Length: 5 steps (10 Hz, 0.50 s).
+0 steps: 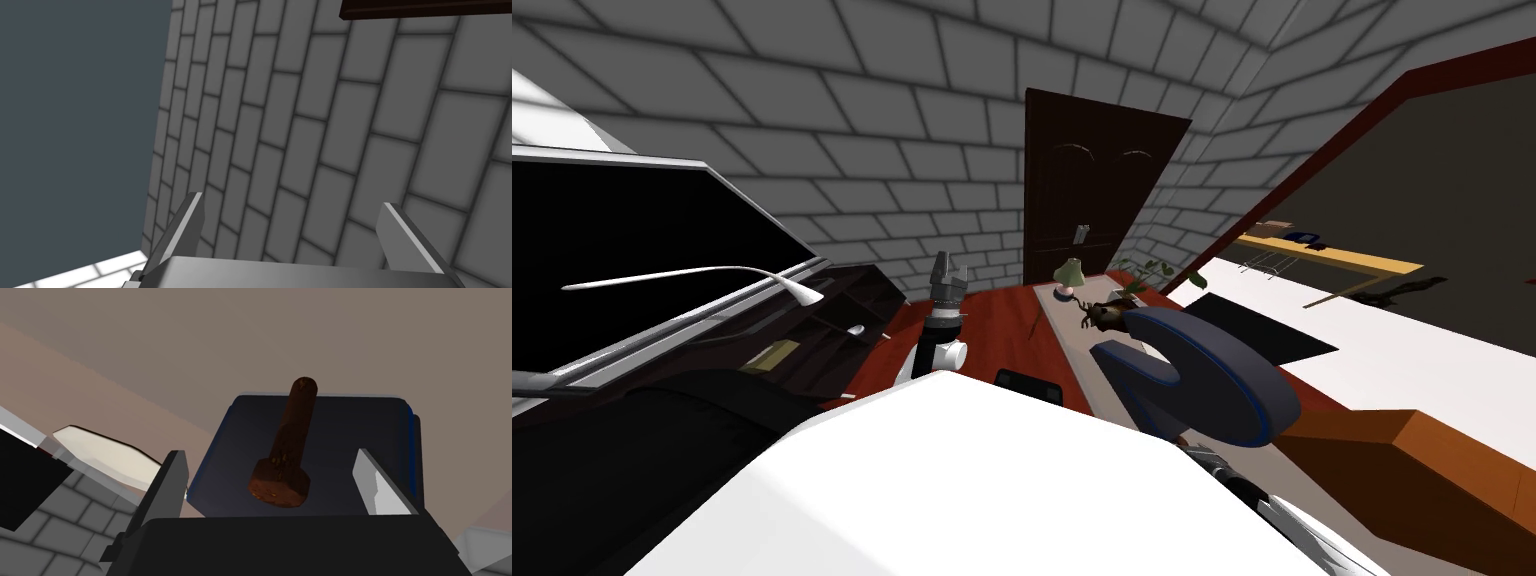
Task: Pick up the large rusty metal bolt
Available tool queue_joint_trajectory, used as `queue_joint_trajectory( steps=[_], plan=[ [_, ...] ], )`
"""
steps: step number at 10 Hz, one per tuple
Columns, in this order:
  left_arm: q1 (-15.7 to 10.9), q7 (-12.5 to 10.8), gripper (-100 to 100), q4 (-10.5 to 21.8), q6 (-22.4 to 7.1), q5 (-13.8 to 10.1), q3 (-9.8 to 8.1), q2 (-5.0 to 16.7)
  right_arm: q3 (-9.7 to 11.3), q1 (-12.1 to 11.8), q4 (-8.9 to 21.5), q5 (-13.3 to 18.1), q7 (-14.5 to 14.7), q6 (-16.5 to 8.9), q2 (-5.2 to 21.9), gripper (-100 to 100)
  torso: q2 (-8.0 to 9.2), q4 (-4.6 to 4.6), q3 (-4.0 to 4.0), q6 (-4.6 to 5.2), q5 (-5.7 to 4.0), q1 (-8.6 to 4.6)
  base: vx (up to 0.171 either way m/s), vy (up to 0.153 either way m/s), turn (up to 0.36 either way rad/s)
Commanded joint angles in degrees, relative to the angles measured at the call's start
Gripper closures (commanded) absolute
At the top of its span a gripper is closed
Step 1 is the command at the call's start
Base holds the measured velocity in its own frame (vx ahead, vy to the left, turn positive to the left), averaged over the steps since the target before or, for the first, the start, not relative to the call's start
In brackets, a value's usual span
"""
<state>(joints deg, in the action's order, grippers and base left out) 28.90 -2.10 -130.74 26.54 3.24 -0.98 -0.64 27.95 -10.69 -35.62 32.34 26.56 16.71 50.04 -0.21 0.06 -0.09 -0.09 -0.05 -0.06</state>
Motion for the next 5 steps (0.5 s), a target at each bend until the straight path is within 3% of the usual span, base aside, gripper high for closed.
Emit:
queue_joint_trajectory(
  steps=[1, 5],
  plan=[
    [0.0, 0.0, 0, 0.0, 0.0, 0.0, 0.0, 0.0, 0.0, 0.0, 0.0, 0.0, 0.0, 0.0, 0.0, 100, 0.0, 0.0, 0.0, 0.0, 0.0, 0.0, 0.004, -0.006, 0.002],
    [0.0, 0.0, 0, 0.0, 0.0, 0.0, 0.0, 0.0, -0.02, 0.02, 0.03, -0.02, -0.01, 0.04, -0.01, 100, 0.1, 0.02, 0.06, -0.01, 0.02, 0.1, 0.0, 0.0, 0.0]
  ],
)
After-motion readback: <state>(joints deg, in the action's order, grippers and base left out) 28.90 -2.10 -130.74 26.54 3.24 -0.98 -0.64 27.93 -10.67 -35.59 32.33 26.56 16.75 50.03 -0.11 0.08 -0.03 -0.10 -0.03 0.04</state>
